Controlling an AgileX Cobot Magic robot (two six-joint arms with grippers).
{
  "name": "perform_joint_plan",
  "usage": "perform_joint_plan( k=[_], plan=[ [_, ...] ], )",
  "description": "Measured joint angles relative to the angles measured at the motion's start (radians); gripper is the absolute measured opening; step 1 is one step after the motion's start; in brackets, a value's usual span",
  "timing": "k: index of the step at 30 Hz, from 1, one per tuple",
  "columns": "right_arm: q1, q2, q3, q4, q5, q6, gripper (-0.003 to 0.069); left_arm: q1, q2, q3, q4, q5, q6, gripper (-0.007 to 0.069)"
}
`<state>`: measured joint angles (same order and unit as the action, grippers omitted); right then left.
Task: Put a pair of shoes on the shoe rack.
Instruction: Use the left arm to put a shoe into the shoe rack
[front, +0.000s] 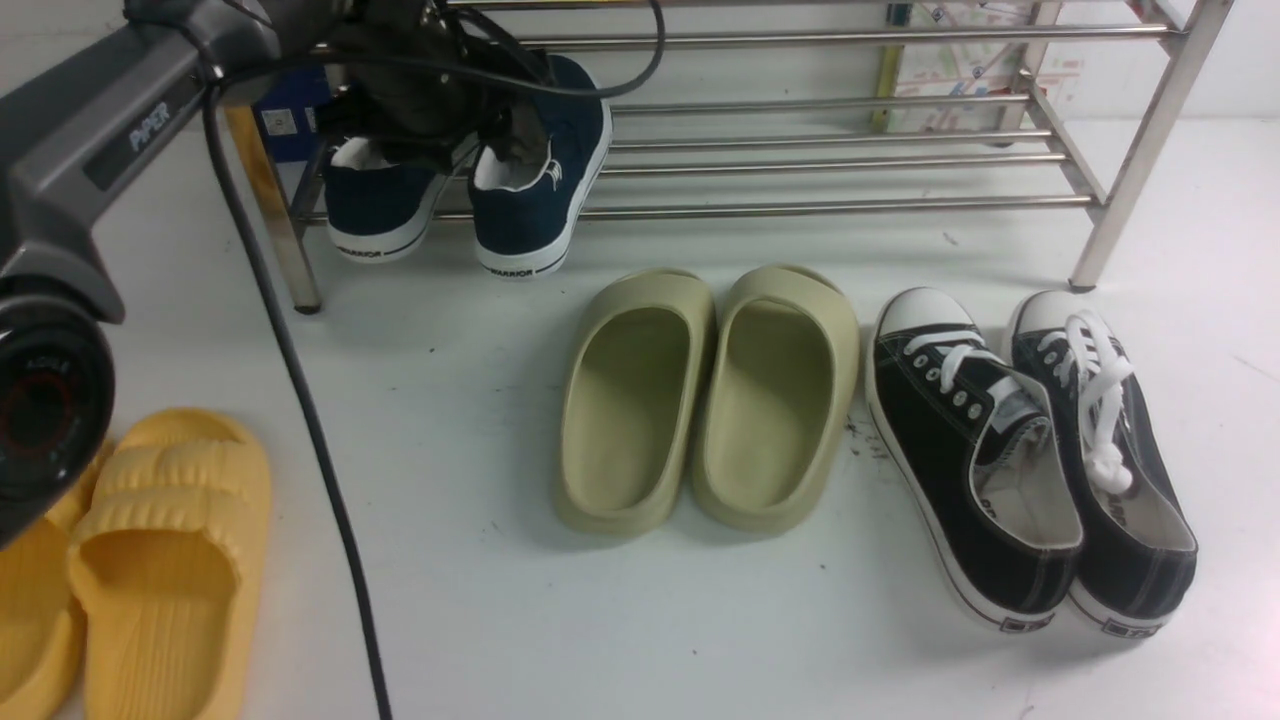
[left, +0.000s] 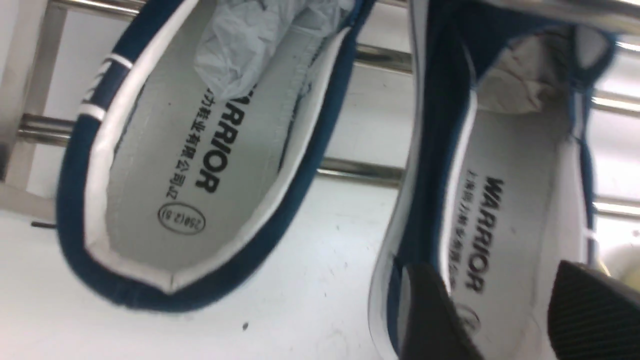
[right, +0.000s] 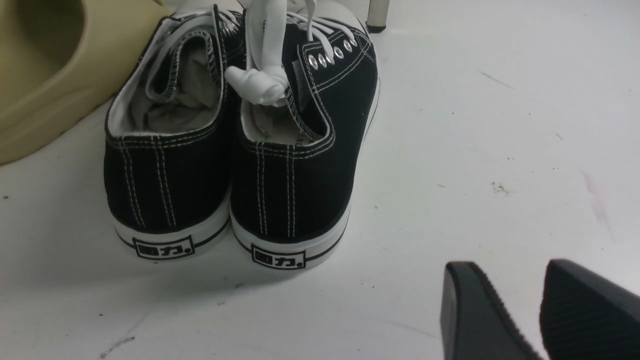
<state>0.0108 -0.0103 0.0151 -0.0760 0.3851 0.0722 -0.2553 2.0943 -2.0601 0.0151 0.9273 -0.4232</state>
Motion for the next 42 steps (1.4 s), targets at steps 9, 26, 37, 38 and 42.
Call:
perform_joint_plan(
  k=[9,26,37,38,42],
  plan=[
    [0.000,0.000,0.000,0.000,0.000,0.000,0.0246,0.000,-0.039,0.030,-0.077,0.078,0.076,-0.0014],
    [0.000,0.000,0.000,0.000,0.000,0.000,0.0246,0.000,-0.018,0.116,-0.102,-0.064,0.081,-0.0013],
    [0.000,0.000,0.000,0.000,0.000,0.000,0.0246,0.000,-0.025,0.115,-0.109,-0.064,0.095,-0.0013],
    [0.000,0.000,0.000,0.000,0.000,0.000,0.0246,0.000,-0.035,0.115,-0.109,-0.055,0.097,-0.0013],
    [0.000,0.000,0.000,0.000,0.000,0.000,0.0246,0.000,-0.063,0.116,-0.109,-0.023,0.103,-0.0013]
  ],
)
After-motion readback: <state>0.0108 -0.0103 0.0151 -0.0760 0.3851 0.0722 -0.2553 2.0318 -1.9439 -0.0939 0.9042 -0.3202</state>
